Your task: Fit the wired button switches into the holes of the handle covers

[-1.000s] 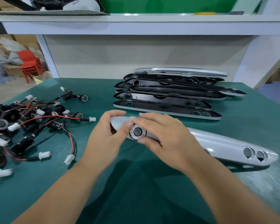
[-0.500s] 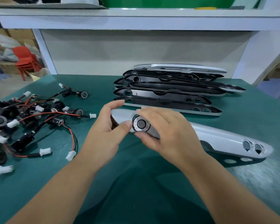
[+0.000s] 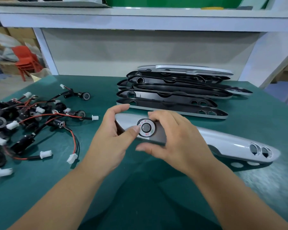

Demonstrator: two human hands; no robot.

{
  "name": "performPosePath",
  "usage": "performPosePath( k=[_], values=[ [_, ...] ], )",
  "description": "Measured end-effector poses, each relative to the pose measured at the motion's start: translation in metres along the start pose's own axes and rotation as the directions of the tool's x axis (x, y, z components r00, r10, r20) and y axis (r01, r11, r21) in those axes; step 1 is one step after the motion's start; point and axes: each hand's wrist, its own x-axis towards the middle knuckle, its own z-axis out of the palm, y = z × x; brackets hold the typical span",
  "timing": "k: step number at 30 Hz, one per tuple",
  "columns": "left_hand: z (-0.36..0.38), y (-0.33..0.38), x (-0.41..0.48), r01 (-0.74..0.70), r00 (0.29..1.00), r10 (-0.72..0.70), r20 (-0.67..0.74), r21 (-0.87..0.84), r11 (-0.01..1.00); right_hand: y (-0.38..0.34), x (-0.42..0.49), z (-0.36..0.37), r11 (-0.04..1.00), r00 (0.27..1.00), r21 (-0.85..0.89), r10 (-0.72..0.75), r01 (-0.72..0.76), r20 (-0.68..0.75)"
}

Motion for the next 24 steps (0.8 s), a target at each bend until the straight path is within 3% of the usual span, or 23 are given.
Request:
performPosePath(
  k=[4, 11, 15, 20, 24],
  values=[
    [0.002, 0.001, -0.001, -0.021, 1.0, 0.02, -0.013, -0.016, 1.0, 0.008, -0.002, -0.008, 0.997, 0.996, 0.051, -0.063, 0.06, 0.068],
    [0.003, -0.003, -0.002, -0.087, 0.996, 0.087, -0.003, -0.064, 0.994, -0.012, 0.0, 0.0, 0.998, 0.99, 0.051, 0.041, -0.034, -0.137],
    [0.004, 0.0, -0.003, -0.08, 0.996, 0.079, -0.037, -0.04, 0.996, -0.006, 0.002, -0.012, 0.997, 0.998, 0.063, 0.036, -0.039, 0.057],
    [0.002, 0.004, -0.005, -0.088, 0.996, 0.088, 0.002, -0.06, 0.994, 0.001, 0.006, -0.03, 0.964, 0.938, -0.01, 0.261, -0.265, 0.227],
    [0.004, 0.003, -0.005, -0.063, 0.998, 0.063, -0.01, -0.04, 0.997, -0.001, 0.006, -0.026, 0.954, 0.928, -0.112, 0.296, -0.277, 0.225]
  ],
)
